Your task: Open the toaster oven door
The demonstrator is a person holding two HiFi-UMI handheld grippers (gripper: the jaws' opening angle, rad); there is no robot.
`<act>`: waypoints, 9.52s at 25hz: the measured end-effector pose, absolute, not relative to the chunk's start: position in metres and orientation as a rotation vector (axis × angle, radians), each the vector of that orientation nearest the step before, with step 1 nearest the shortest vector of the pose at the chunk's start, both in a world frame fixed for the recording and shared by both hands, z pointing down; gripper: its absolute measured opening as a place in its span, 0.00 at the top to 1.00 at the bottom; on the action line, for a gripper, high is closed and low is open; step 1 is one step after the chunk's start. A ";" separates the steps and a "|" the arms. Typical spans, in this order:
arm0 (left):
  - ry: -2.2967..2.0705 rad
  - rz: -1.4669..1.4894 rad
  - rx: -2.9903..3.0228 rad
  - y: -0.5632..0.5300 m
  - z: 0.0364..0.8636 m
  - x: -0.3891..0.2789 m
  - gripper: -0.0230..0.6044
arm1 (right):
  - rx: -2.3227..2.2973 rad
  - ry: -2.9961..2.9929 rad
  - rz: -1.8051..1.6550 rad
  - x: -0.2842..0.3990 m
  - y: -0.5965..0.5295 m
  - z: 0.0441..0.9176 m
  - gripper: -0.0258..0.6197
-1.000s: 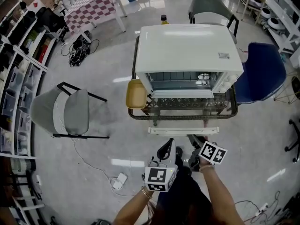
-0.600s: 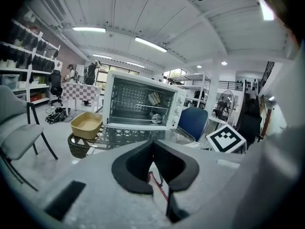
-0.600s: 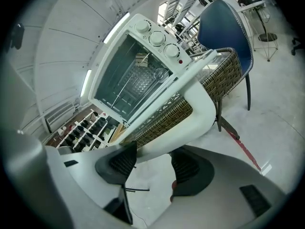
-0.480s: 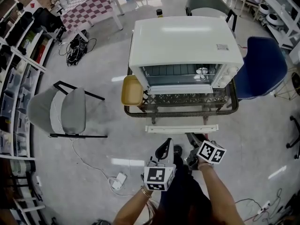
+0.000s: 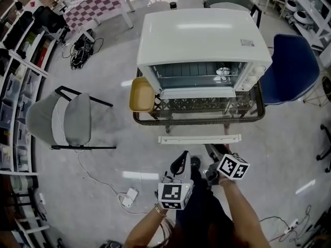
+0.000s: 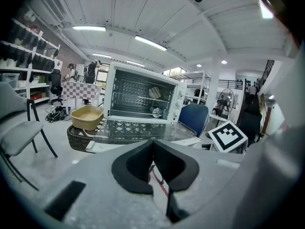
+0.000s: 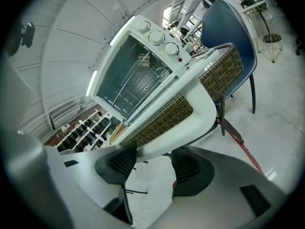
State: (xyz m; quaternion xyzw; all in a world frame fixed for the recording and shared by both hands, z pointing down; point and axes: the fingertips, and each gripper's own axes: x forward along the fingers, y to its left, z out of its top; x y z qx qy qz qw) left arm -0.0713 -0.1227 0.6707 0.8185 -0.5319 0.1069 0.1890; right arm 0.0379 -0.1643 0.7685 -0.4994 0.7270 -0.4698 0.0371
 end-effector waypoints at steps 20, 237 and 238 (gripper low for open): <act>-1.455 0.312 2.312 -0.107 0.705 -0.061 0.94 | -1.482 2.295 -1.363 0.037 -0.166 0.791 0.61; -1.511 0.070 2.583 -0.187 0.350 -0.030 0.94 | -1.844 2.604 -0.013 0.098 -0.195 0.351 0.96; -1.509 0.071 2.581 -0.187 0.350 -0.029 0.94 | -1.846 2.606 -0.013 0.099 -0.195 0.351 0.96</act>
